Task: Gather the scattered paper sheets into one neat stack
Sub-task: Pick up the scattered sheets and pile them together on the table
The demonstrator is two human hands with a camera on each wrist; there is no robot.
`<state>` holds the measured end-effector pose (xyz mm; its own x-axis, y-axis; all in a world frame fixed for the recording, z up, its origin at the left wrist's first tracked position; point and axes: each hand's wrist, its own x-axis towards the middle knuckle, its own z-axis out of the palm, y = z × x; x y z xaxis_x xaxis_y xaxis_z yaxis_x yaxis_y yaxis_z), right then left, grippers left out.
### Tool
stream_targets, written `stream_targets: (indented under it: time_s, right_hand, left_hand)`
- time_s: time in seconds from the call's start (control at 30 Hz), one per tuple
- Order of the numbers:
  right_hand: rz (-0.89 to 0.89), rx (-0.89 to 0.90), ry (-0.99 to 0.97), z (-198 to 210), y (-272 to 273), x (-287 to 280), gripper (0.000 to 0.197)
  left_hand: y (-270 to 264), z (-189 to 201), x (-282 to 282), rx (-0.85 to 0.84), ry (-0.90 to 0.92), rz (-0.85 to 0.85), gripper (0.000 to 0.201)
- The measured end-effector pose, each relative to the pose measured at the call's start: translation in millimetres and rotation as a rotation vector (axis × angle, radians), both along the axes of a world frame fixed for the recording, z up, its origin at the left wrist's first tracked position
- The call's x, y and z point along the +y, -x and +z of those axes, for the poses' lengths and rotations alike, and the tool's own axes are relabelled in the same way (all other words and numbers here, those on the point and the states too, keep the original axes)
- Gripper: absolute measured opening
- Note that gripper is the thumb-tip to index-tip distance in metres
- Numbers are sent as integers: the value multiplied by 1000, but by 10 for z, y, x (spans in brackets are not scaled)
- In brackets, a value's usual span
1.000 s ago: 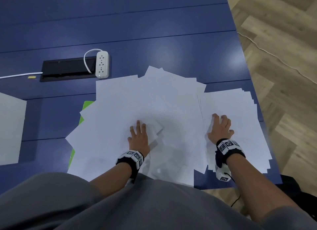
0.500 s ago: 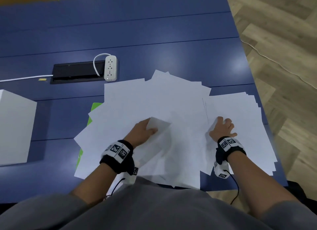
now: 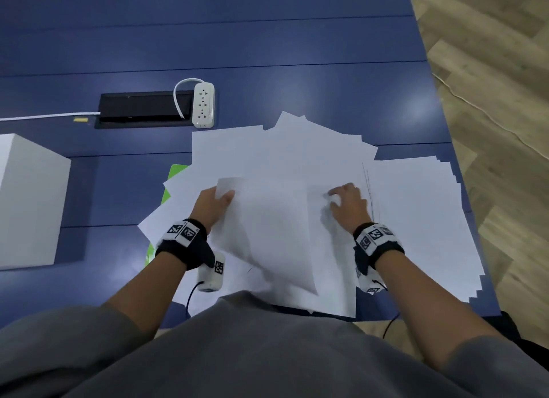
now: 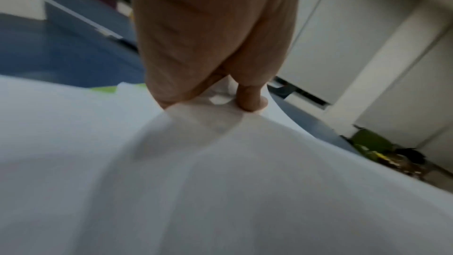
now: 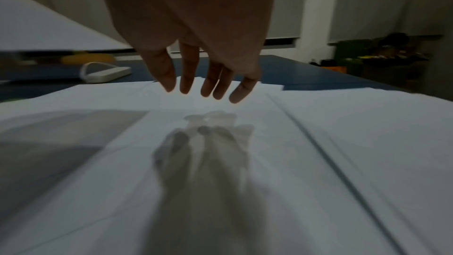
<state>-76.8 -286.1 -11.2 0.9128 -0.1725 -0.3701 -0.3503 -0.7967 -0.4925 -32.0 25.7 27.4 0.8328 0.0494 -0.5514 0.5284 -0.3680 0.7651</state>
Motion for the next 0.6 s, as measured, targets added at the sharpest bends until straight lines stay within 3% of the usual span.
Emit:
stream_targets:
  time_s: [0.17,0.37,0.43,0.6]
  right_hand:
    - [253,156,252,-69,-97,757,58]
    - [188,230,346,-269,5,1211,97]
    - [135,235,336,-275,-8,1262,97]
    - [-23,253,277,-283,-129,1352,75]
  left_hand:
    - [208,-364,329,125,-138,148,25]
    - [312,-513,745,122,-196,233,24]
    - [309,-515,831,104,-197,245,24]
    - [321,-537,991,95,-79,270,17]
